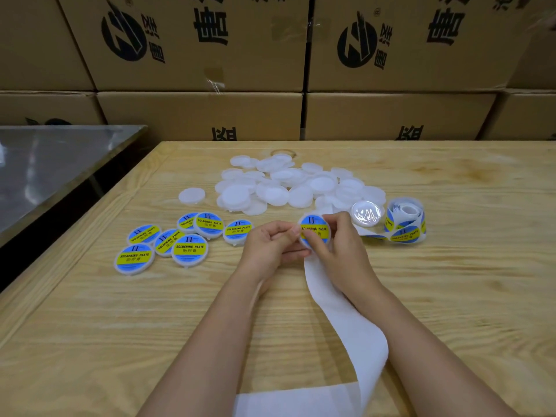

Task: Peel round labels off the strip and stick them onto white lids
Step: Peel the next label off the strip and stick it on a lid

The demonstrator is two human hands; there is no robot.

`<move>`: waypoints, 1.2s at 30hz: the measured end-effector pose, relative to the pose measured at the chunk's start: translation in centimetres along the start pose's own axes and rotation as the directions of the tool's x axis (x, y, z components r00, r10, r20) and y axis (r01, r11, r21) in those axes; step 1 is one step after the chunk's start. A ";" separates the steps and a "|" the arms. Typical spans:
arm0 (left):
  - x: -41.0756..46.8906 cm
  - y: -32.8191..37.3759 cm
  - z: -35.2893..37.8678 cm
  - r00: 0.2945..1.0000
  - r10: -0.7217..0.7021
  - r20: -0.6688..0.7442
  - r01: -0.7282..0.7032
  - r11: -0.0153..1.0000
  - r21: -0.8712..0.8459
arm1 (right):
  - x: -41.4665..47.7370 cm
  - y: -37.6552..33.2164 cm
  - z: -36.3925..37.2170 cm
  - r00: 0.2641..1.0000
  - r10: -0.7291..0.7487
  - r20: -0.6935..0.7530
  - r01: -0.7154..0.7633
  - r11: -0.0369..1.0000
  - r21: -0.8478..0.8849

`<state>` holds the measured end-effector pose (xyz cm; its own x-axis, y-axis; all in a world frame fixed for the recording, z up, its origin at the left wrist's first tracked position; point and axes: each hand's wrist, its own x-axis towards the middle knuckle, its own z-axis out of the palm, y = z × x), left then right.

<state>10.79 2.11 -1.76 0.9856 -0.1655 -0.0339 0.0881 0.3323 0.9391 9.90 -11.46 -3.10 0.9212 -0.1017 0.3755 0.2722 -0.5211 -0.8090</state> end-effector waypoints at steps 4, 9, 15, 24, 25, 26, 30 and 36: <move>0.2 0.2 -0.3 1.000 0.003 -0.021 -0.004 0.999 -0.043 | -0.3 -0.1 -0.3 0.999 -0.034 0.026 0.032 0.997 0.066; 0.1 0.2 -0.1 1.000 0.018 -0.022 -0.018 1.000 0.010 | -0.2 0.1 -0.9 0.993 -0.103 -0.057 0.108 0.989 0.096; 0.0 0.3 -0.1 0.997 0.059 -0.041 -0.052 0.985 0.163 | -0.1 0.8 -1.1 0.991 -0.068 -0.118 0.081 0.990 0.116; 0.4 1.9 -2.9 0.669 0.627 -0.398 -0.241 0.690 0.682 | 0.0 1.1 -1.0 0.984 0.021 -0.176 -0.008 0.997 0.072; 0.5 2.1 -3.7 0.610 0.701 -0.369 -0.225 0.600 0.768 | 0.1 1.2 -1.1 0.983 0.034 -0.179 -0.022 0.997 0.072; 0.6 2.3 -4.5 0.566 0.754 -0.333 -0.194 0.515 0.835 | 0.1 1.2 -1.1 0.983 0.045 -0.176 -0.033 0.997 0.073; 1.1 2.0 -7.0 0.566 0.779 -0.269 0.027 0.309 0.951 | 0.2 1.2 -1.1 0.986 0.092 -0.136 -0.080 0.993 0.089; 1.1 1.5 -7.3 0.653 0.694 -0.305 0.197 0.234 0.952 | 0.2 1.3 -0.9 0.991 0.118 -0.069 -0.112 0.990 0.087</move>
<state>13.07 9.19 -2.87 0.7483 0.4058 0.5247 0.0773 -0.8390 0.5386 10.18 -12.89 -3.63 0.9255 -0.2209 0.3076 0.1905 -0.4304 -0.8823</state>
